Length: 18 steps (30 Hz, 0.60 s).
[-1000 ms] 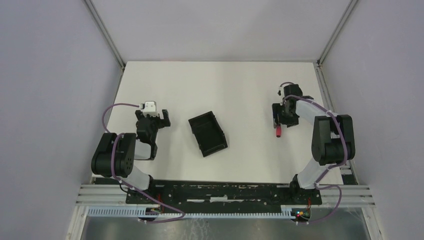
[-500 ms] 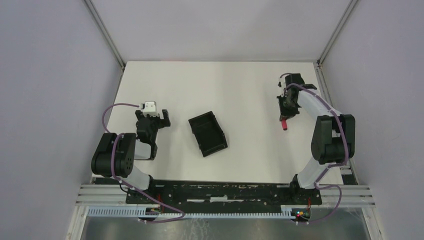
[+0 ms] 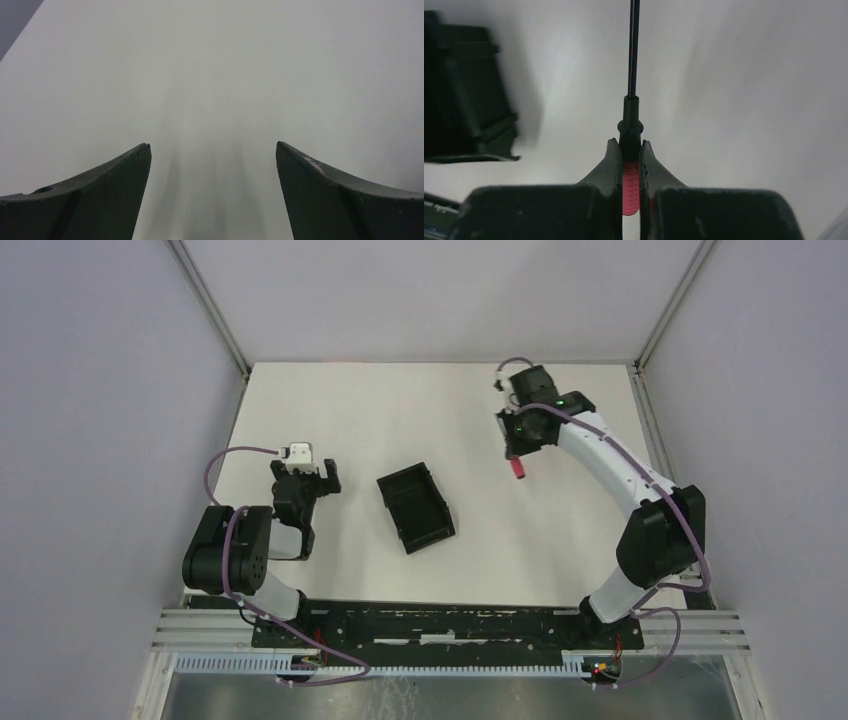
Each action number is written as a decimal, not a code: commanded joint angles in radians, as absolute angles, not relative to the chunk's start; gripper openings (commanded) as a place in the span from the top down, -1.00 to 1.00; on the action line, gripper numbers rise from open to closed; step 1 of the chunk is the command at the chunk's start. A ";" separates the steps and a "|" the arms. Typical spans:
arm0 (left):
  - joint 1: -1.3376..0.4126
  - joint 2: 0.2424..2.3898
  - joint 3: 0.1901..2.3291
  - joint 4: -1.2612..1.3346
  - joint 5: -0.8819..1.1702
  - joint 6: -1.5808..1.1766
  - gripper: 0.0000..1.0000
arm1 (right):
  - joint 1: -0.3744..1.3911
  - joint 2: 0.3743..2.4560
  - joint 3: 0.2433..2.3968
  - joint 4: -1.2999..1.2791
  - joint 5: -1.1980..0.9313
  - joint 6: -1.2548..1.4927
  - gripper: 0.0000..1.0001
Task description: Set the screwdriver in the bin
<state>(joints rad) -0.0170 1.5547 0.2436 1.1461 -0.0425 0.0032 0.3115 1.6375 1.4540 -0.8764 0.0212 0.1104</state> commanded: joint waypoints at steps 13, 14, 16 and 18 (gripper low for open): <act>-0.011 1.539 0.249 1.175 -0.034 -0.029 -1.00 | 0.895 1.818 1.503 -0.536 0.057 -0.021 1.00; -0.011 1.539 0.248 1.175 -0.034 -0.029 -1.00 | 0.903 1.826 1.486 -0.524 0.048 -0.030 1.00; -0.011 1.539 0.248 1.175 -0.034 -0.029 -1.00 | 0.917 1.841 1.455 -0.499 0.035 -0.048 1.00; -0.011 1.540 0.249 1.175 -0.034 -0.029 -1.00 | 0.928 1.857 1.437 -0.492 0.034 -0.056 1.00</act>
